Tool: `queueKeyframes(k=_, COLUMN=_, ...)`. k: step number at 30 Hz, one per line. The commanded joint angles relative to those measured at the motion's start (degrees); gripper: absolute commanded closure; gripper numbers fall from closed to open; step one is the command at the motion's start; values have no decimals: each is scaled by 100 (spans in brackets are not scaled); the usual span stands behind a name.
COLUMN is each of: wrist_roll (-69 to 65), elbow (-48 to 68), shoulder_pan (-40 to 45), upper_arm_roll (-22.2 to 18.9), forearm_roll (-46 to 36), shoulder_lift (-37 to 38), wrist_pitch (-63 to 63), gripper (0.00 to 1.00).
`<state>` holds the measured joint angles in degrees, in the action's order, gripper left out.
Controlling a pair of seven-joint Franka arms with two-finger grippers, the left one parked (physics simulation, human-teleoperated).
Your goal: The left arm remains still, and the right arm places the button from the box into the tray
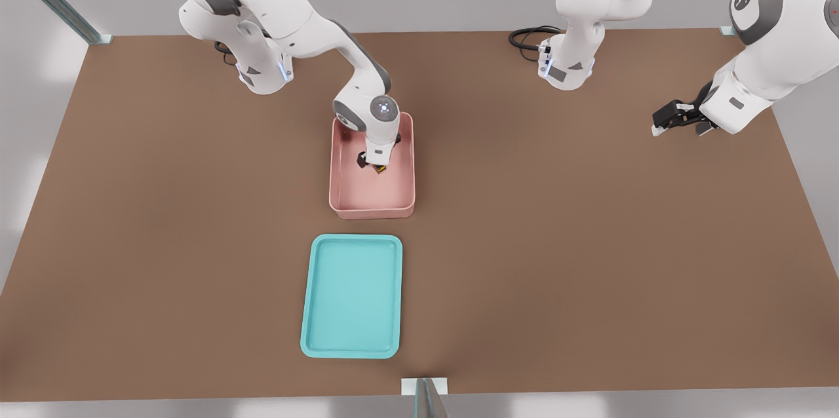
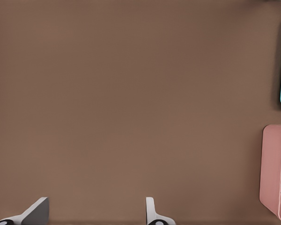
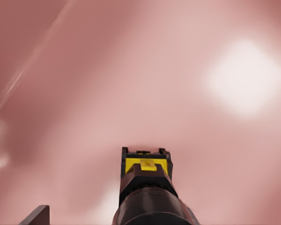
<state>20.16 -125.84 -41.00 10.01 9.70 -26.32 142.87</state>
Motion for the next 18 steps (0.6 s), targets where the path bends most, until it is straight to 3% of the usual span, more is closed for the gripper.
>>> queueKeyframes(k=1, wrist_roll=471, elbow=-11, shoulder_pan=4, upper_arm_roll=1, forearm_roll=-3, shoulder_lift=-5, wrist_pitch=109, gripper=0)
queueKeyframes(k=13, wrist_roll=392, elbow=50, shoulder_pan=127, upper_arm_roll=-8, forearm_roll=-3, shoulder_lift=101, wrist_pitch=83, gripper=1)
queueKeyframes(k=14, wrist_roll=383, elbow=50, shoulder_pan=118, upper_arm_roll=-8, forearm_roll=6, shoulder_lift=92, wrist_pitch=74, gripper=17)
queueKeyframes(k=15, wrist_roll=383, elbow=50, shoulder_pan=118, upper_arm_roll=-8, forearm_roll=6, shoulder_lift=92, wrist_pitch=74, gripper=25)
queueKeyframes(k=18, wrist_roll=383, elbow=50, shoulder_pan=118, upper_arm_roll=1, forearm_roll=15, shoulder_lift=66, wrist_pitch=66, gripper=40)
